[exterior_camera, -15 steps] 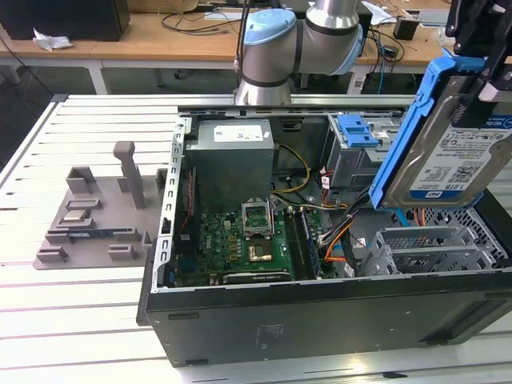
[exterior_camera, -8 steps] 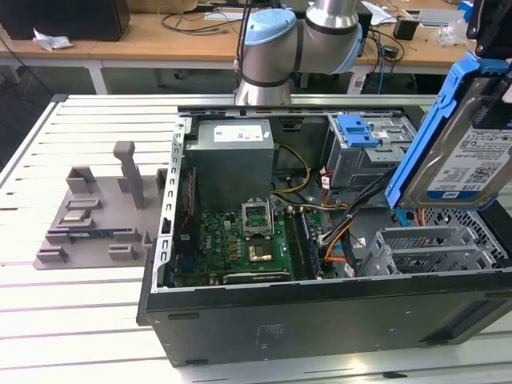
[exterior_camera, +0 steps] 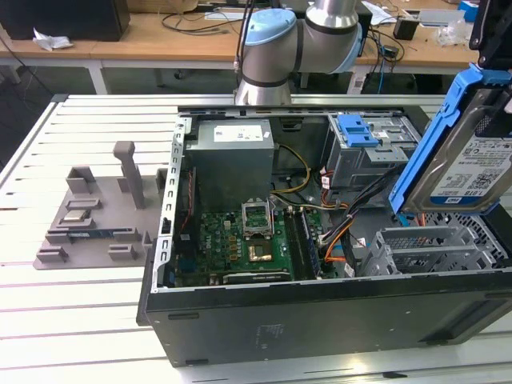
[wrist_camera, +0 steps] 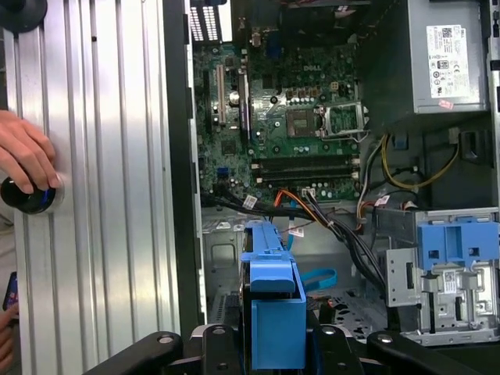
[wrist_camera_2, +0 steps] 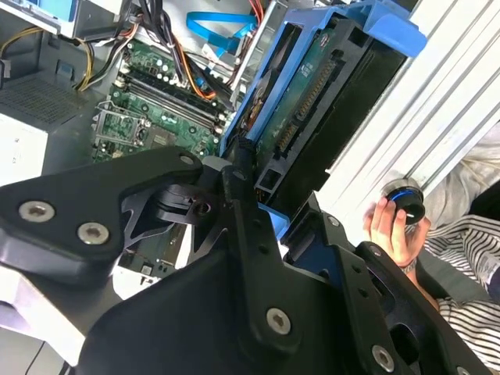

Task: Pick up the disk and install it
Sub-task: 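Pick up the disk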

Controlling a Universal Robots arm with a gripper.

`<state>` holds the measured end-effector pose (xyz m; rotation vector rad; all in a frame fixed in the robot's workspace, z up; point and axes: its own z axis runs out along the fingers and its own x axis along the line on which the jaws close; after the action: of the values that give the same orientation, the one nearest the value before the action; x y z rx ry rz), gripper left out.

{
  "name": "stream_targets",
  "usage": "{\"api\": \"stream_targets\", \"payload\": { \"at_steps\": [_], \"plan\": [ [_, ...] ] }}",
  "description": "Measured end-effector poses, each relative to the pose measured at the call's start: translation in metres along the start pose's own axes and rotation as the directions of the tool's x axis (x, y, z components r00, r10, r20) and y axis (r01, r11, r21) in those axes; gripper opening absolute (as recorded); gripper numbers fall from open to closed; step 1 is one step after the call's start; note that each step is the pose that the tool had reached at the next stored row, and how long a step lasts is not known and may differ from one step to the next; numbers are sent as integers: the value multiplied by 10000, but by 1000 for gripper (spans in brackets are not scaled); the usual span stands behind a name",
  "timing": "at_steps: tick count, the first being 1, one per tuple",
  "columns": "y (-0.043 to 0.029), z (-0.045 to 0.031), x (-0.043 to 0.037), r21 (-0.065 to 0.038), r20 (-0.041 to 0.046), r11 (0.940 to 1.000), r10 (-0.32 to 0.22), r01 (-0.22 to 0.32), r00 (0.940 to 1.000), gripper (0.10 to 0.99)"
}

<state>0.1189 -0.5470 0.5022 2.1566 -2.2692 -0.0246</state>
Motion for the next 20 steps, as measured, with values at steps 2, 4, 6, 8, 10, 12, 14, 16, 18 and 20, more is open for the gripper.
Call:
{"api": "stream_targets", "payload": {
  "at_steps": [2,4,6,8,10,12,14,16,18,20],
  "plan": [
    [-14,15,-1,0,0,10000,1,-1,10000,373],
    [-27,25,-1,0,-1,10000,0,0,10000,373],
    [-45,40,-2,0,-2,10000,0,0,10000,373],
    [-56,52,-3,0,-1,10000,1,-1,10000,373],
    [-66,63,-3,0,-1,10000,0,0,10000,373],
    [-78,74,-4,0,-1,10000,0,0,10000,373],
    [-98,103,-5,0,-1,10000,0,0,10000,373],
    [-106,121,-5,0,-1,10000,0,0,10000,373],
    [-118,160,-5,0,-1,10000,0,0,10000,373],
    [-123,207,-5,0,-2,10000,1,-1,10000,373]
  ]
}}
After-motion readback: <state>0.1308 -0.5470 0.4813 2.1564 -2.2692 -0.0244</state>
